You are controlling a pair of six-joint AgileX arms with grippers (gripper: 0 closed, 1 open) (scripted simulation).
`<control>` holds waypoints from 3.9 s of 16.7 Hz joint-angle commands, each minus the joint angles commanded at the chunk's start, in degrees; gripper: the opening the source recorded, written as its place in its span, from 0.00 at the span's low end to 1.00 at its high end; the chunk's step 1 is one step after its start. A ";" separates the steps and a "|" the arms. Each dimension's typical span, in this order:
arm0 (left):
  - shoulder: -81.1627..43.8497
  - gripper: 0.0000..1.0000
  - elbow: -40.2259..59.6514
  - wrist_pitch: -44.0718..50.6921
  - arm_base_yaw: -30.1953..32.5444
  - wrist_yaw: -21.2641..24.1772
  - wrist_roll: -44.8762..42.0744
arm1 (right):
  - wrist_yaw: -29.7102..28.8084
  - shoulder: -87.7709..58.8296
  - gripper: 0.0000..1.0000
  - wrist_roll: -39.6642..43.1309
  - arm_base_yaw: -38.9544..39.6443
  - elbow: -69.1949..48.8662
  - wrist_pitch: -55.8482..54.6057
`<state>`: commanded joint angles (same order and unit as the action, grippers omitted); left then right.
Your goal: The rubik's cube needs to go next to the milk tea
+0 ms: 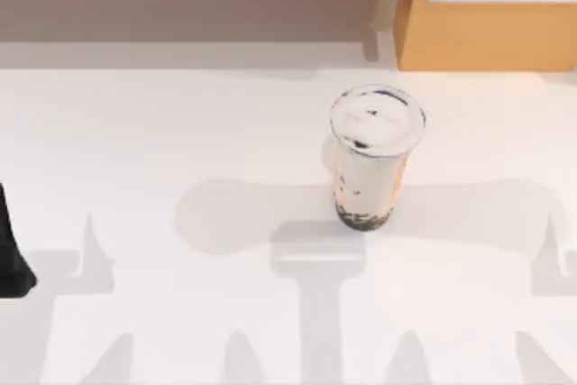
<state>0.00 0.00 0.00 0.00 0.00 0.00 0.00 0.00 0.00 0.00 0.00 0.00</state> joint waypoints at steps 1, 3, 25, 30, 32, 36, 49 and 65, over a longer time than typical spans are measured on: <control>0.00 1.00 0.00 0.00 0.00 0.00 0.00 | 0.00 0.00 1.00 0.00 0.00 0.00 0.00; -0.57 1.00 0.32 -0.35 -0.12 0.13 0.00 | 0.00 0.00 1.00 0.00 0.00 0.00 0.00; -102.33 1.00 48.34 -53.71 -17.51 19.69 -0.80 | 0.00 0.00 1.00 0.00 0.00 0.00 0.00; -113.46 1.00 53.61 -59.52 -19.44 21.84 -0.88 | 0.00 0.00 1.00 0.00 0.00 0.00 0.00; -113.94 1.00 53.84 -59.77 -19.52 21.94 -0.88 | 0.00 0.00 1.00 0.00 0.00 0.00 0.00; -113.90 1.00 53.76 -59.58 -19.21 21.79 -0.88 | 0.00 0.00 1.00 0.00 0.00 0.00 0.00; -123.20 1.00 69.41 -53.53 -16.54 19.10 -0.79 | 0.00 0.00 1.00 0.00 0.00 0.00 0.00; -123.20 0.00 69.41 -53.53 -16.54 19.10 -0.79 | 0.00 0.00 1.00 0.00 0.00 0.00 0.00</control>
<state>-123.20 69.41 -53.53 -16.54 19.10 -0.79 0.00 0.00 0.00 0.00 0.00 0.00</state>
